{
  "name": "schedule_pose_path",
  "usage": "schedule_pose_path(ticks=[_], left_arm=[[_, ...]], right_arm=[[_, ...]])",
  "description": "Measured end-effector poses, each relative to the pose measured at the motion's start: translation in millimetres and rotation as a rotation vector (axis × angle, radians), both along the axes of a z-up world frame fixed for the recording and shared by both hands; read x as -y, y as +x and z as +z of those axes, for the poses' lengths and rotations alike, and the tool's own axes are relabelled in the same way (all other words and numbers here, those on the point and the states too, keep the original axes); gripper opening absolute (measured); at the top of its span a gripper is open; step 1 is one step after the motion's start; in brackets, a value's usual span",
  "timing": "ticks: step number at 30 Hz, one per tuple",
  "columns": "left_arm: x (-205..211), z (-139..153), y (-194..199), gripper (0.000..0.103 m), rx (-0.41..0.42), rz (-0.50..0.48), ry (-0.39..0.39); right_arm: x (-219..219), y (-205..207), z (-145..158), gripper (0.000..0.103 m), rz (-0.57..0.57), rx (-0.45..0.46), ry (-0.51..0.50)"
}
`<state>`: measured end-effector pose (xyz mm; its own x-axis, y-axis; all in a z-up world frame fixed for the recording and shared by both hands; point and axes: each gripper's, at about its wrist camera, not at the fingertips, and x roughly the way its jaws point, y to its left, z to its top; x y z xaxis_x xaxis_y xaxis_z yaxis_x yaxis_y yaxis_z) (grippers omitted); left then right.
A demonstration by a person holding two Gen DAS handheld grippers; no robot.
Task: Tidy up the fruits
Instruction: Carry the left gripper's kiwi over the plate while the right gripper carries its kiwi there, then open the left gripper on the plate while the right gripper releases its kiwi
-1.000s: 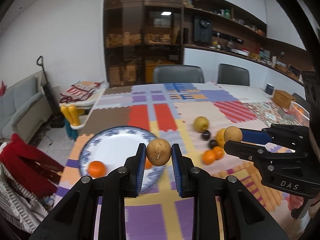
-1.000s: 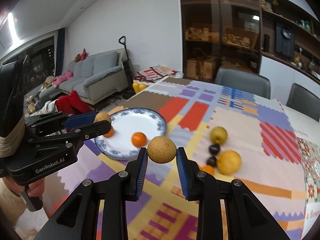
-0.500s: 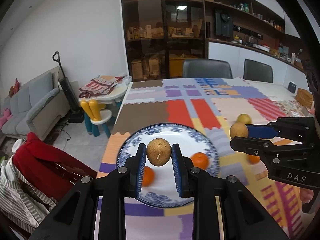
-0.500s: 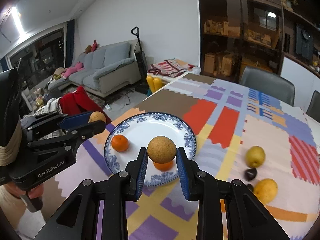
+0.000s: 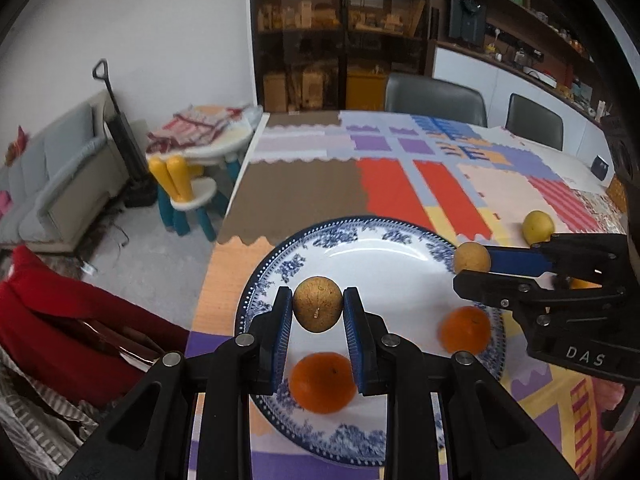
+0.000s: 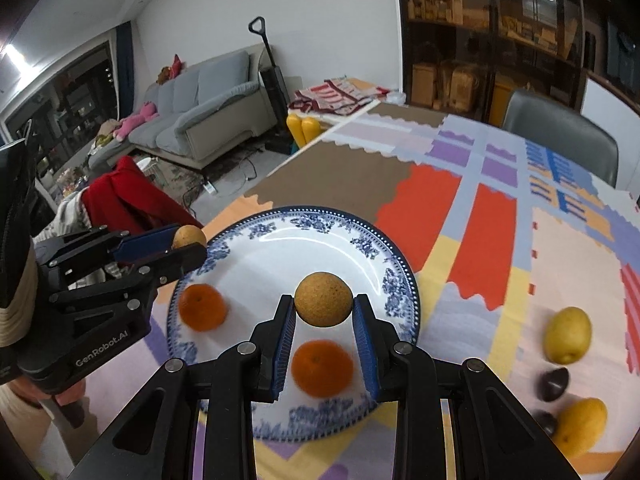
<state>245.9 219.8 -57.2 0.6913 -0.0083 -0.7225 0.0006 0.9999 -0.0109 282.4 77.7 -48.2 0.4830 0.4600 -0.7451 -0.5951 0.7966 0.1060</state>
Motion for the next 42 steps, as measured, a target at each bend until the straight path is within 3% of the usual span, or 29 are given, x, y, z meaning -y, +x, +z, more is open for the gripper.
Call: schedule_pose_path(ticks=[10,17,19,20,23,28,35,42], left_arm=[[-1.8,-29.1,37.3,0.026,-0.127,-0.040,-0.016],[-0.7,-34.7,41.6,0.026,-0.150,-0.037,0.001],[-0.3,-33.4,41.9,0.032,-0.147,-0.033,0.005],[-0.7,-31.5,40.9,0.036,-0.142,-0.029,0.007],[-0.1,-24.9,36.0,0.038,-0.123,-0.017,0.024],[4.8,-5.6,19.8,0.045,-0.068,0.004,0.052],[21.7,28.0,-10.7,0.064,0.033,0.015,0.072],[49.8,54.7,-39.4,0.072,0.102,-0.005,0.075]], right_arm=[[-14.5,34.4,-26.8,0.031,-0.011,-0.097,-0.020],[-16.8,38.4,-33.9,0.031,-0.008,-0.107,-0.038],[-17.5,37.4,-33.6,0.031,-0.011,-0.105,-0.038],[-17.6,38.2,-34.1,0.031,-0.012,-0.102,-0.041],[-15.7,37.4,-31.2,0.044,-0.028,-0.097,-0.031],[-6.5,27.4,-15.7,0.044,-0.048,-0.058,-0.015],[18.0,0.3,13.9,0.045,-0.080,0.010,0.019],[55.4,-31.2,40.6,0.053,-0.140,0.081,0.046]])
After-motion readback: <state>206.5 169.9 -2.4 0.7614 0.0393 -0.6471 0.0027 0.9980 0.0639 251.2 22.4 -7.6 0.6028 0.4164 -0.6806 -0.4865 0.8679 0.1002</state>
